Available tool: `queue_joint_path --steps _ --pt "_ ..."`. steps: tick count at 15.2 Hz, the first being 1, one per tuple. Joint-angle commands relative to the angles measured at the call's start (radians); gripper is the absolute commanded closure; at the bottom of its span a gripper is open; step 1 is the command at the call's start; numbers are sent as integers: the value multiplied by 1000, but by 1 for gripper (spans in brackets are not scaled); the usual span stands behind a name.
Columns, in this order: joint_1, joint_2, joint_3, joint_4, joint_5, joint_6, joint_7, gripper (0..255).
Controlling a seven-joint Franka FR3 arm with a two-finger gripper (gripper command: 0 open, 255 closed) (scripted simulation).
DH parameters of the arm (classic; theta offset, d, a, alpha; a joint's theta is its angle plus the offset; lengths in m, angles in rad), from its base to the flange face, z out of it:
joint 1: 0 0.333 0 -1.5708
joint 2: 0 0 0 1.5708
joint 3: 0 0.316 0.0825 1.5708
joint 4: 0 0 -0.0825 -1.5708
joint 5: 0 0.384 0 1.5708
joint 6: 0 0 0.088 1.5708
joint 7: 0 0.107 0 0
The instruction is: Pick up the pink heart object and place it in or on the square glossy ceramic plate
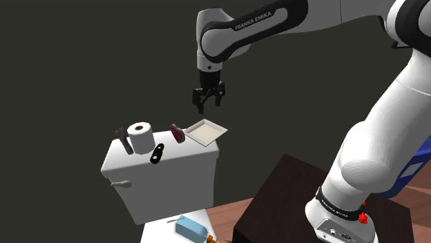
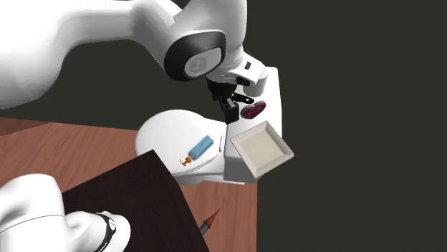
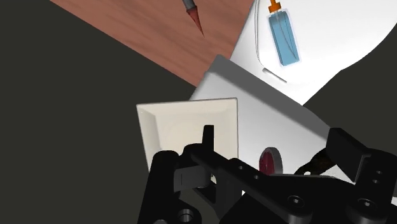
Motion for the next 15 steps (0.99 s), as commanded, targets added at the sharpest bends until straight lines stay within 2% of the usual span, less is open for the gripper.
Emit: queue_joint_path --steps 1,8,15 --pt "2 89 8 60 -13 25 19 0" --pt "22 367 18 280 -61 65 78 0" --pt "57 665 9 587 -104 38 121 0"
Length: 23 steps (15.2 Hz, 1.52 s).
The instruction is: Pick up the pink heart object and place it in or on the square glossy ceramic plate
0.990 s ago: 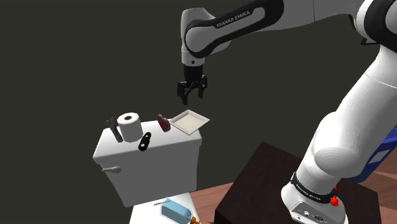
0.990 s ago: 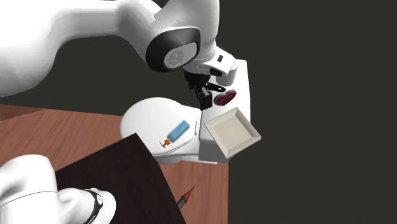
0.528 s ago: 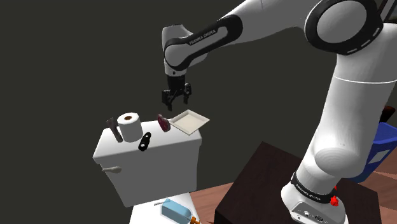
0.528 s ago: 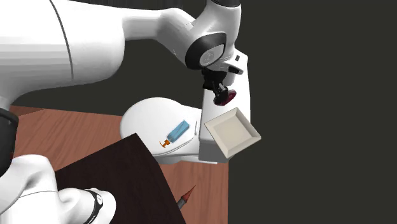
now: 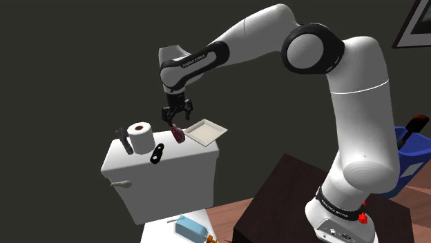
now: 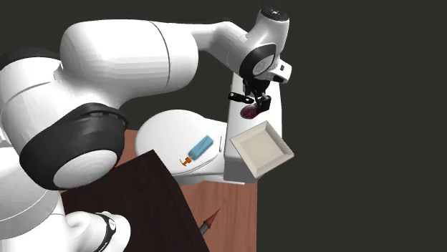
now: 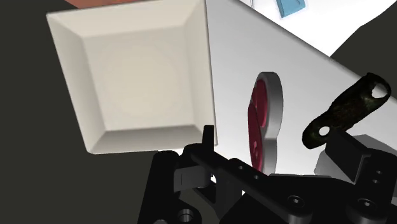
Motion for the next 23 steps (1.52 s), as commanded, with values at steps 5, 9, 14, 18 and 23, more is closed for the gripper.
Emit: queue_joint_path --steps 5,9,14,18,23 --pt "16 127 -7 112 -14 9 14 0" --pt "17 151 -9 87 -18 57 16 0" --pt "17 151 -9 87 -18 57 16 0" --pt "17 151 -9 87 -18 57 16 255" --pt "17 151 -9 87 -18 58 16 255"
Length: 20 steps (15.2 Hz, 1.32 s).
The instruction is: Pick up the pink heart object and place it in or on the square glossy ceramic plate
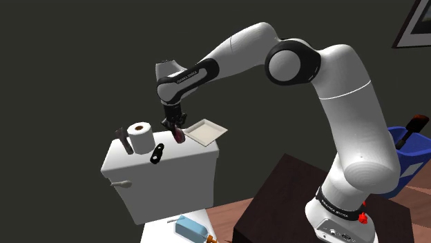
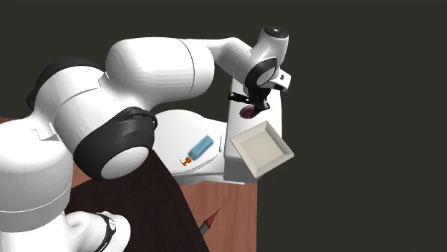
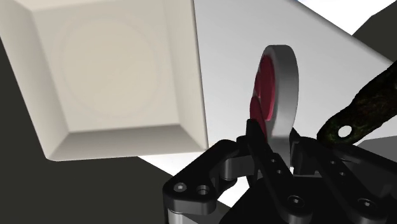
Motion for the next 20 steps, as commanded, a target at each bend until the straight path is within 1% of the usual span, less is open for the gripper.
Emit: queue_joint_path --steps 1,4,20 --pt "-1 2 -1 -2 0 1 0 255" --pt "0 3 -1 -1 0 0 0 255" --pt "-2 -71 6 100 10 -174 -5 255"
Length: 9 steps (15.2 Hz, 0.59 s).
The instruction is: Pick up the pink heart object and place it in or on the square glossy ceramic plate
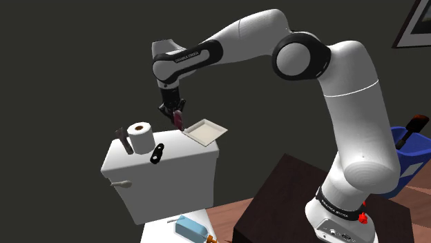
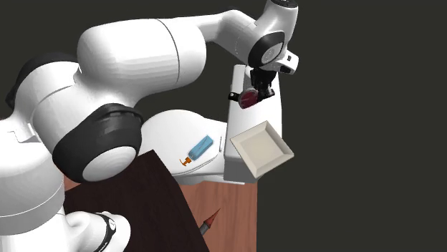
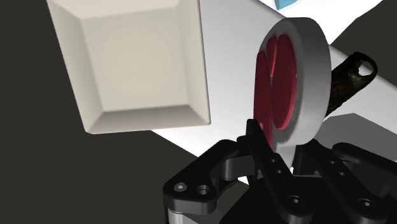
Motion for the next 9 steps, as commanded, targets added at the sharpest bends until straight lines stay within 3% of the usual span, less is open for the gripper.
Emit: queue_joint_path --steps 1,9 --pt "1 -7 1 18 1 -26 0 255" --pt "-108 -161 -26 -189 28 30 -132 255"
